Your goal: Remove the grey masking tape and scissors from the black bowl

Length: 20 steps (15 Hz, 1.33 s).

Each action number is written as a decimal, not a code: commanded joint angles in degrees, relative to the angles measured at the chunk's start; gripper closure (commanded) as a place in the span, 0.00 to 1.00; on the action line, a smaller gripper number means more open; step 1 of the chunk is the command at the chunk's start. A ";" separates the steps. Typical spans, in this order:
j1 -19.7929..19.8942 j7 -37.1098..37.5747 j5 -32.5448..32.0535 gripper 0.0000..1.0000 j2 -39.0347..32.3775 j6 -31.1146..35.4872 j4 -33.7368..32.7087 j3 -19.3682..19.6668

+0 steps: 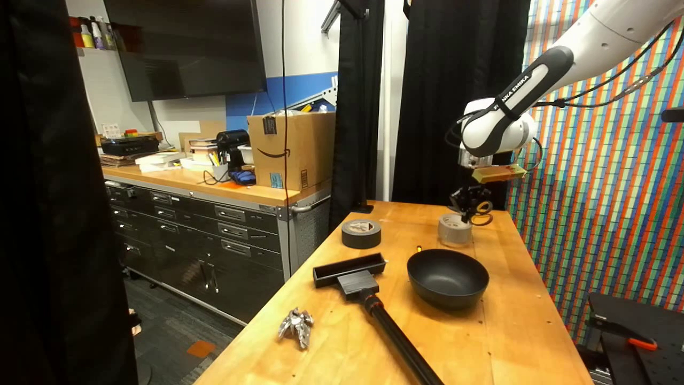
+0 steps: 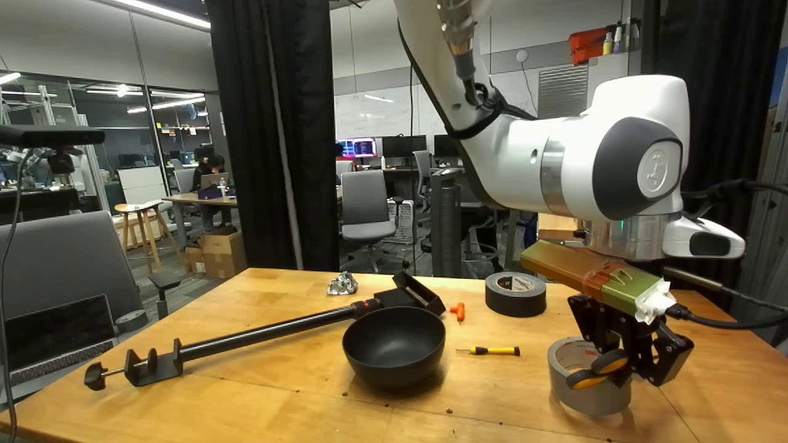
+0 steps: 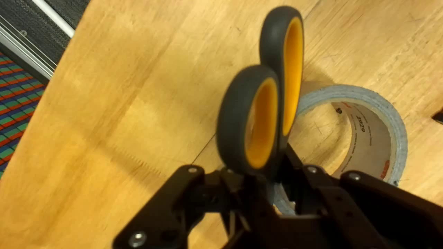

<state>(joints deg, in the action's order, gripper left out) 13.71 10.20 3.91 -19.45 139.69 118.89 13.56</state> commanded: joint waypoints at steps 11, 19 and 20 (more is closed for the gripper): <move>0.12 0.74 0.40 0.42 -2.99 -3.34 -4.36 0.13; 0.16 0.75 0.40 0.42 -3.02 -3.37 -4.39 0.14; 0.16 0.75 0.40 0.42 -3.02 -3.37 -4.39 0.14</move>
<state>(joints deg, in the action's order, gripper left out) 13.92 10.99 4.29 -22.43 136.49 114.64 13.61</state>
